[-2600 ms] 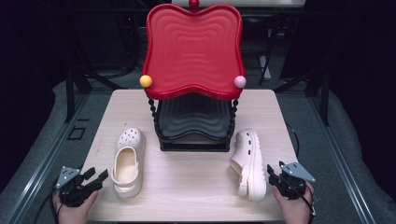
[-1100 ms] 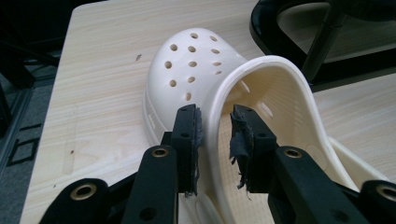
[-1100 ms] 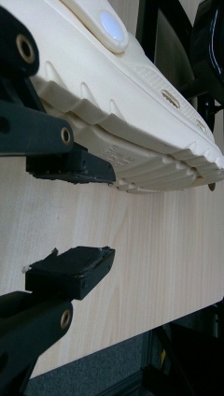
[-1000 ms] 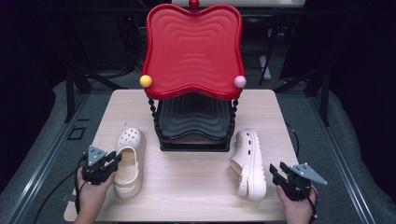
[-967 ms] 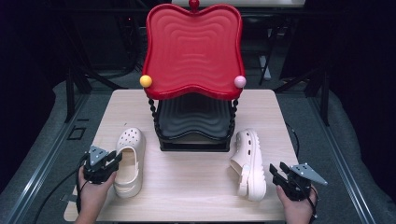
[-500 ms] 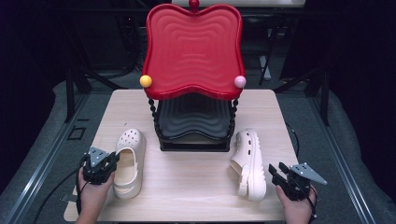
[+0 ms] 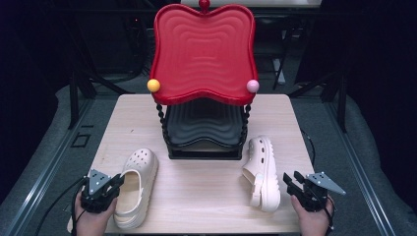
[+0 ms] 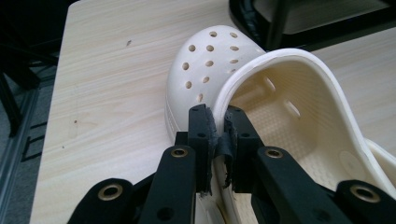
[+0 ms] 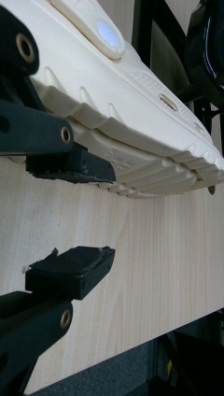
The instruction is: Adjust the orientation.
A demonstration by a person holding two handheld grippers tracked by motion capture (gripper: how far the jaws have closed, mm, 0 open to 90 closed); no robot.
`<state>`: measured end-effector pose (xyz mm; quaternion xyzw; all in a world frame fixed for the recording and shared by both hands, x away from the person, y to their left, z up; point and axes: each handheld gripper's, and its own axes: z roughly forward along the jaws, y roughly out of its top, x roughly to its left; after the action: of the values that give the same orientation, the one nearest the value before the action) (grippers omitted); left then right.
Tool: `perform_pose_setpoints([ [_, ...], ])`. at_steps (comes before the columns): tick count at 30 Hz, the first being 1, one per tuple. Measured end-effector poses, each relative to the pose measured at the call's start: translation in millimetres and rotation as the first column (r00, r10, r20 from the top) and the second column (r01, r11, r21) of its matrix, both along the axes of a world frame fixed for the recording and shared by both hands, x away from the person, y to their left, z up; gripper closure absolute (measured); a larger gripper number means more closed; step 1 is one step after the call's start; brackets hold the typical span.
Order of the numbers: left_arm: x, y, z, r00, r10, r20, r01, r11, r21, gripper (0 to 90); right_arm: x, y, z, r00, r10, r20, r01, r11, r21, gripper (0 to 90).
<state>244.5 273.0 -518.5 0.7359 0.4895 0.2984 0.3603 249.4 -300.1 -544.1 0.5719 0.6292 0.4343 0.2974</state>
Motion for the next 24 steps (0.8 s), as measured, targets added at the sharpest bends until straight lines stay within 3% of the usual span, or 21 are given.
perform_pose_setpoints([
  [6, -20.4, -8.6, 4.8, 0.9996, -0.028, -0.008, 0.027, 0.9977, -0.062, 82.7, -0.5, -1.5, 0.9, 1.0, -0.008, 0.004, 0.008, 0.9999, 0.007, 56.0],
  [10, -25.7, -21.1, 6.0, 0.9988, -0.049, -0.005, 0.048, 0.9968, -0.064, 82.7, -0.9, -1.9, 1.5, 1.0, -0.009, 0.004, 0.009, 0.9999, 0.011, 55.9],
  [24, -13.7, -83.4, 0.0, 0.9892, -0.146, -0.01, 0.145, 0.9881, -0.051, 82.9, -1.5, -3.5, 1.5, 0.9999, -0.016, 0.007, 0.016, 0.9997, 0.018, 55.8],
])
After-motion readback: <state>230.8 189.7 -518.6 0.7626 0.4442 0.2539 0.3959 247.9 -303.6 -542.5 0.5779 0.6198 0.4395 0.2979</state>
